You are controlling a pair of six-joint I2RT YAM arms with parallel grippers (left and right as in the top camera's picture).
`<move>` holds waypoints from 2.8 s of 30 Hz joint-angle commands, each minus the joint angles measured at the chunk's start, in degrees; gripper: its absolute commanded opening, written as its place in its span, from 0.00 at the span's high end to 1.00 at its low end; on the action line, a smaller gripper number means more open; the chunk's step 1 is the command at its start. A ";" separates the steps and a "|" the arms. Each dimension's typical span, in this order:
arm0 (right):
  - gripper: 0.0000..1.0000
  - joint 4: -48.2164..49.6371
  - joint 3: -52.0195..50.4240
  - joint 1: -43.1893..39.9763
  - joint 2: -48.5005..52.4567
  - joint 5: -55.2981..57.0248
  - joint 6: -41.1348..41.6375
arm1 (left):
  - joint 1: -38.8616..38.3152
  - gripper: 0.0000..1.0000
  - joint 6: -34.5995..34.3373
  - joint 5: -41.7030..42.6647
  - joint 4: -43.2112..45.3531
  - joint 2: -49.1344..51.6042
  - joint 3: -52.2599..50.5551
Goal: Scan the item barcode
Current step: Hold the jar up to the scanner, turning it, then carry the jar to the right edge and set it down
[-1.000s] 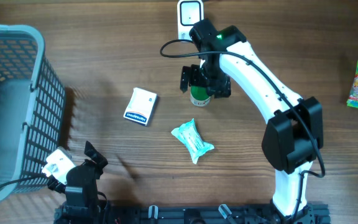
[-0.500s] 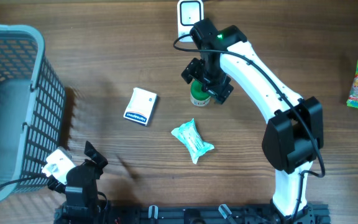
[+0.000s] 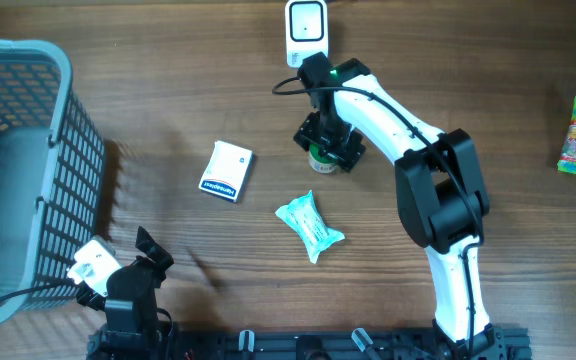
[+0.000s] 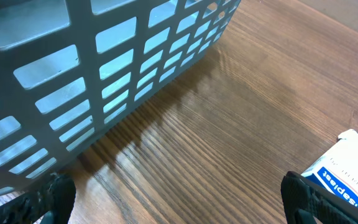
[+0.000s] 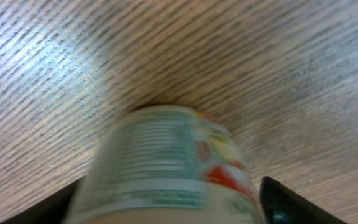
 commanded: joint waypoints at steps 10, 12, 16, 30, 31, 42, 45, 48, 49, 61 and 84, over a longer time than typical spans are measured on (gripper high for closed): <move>0.46 -15.65 8.92 -2.23 2.05 -25.99 -21.29 | 0.31 0.00 -0.13 0.07 -0.07 -0.26 -0.02; 0.45 -21.20 12.35 -1.97 1.22 -34.21 -27.17 | 0.31 0.00 -0.13 0.07 -0.07 -0.26 -0.02; 0.45 -25.88 12.61 -1.68 -0.96 -45.48 -34.14 | 0.31 0.00 -0.13 0.07 -0.07 -0.26 -0.02; 0.43 -25.73 12.61 14.27 -33.22 -3.96 -18.05 | 0.31 0.00 -0.13 0.07 -0.07 -0.26 -0.02; 0.41 -25.33 12.61 16.00 -35.21 9.14 -14.40 | 0.31 0.00 -0.13 0.07 -0.07 -0.26 -0.02; 0.46 36.20 -2.78 11.82 -23.69 46.21 -35.56 | 0.31 0.00 -0.13 0.07 -0.07 -0.26 -0.02; 0.45 54.01 -2.78 7.48 -14.14 45.13 -46.40 | 0.31 0.00 -0.13 0.07 -0.07 -0.26 -0.02; 0.45 70.97 -2.78 4.66 -6.10 41.94 -52.89 | 0.31 0.00 -0.13 0.07 -0.07 -0.26 -0.02; 0.45 74.40 -2.78 3.98 -4.17 41.33 -52.89 | 0.31 0.00 -0.15 0.07 -0.07 -0.26 -0.02; 0.47 92.26 -2.05 2.12 6.29 30.67 -55.54 | 0.31 0.00 -0.13 0.07 -0.07 -0.26 -0.02; 0.23 20.63 -1.88 -58.40 -5.57 2.56 -46.40 | 0.31 0.00 -0.13 0.07 -0.07 -0.26 -0.02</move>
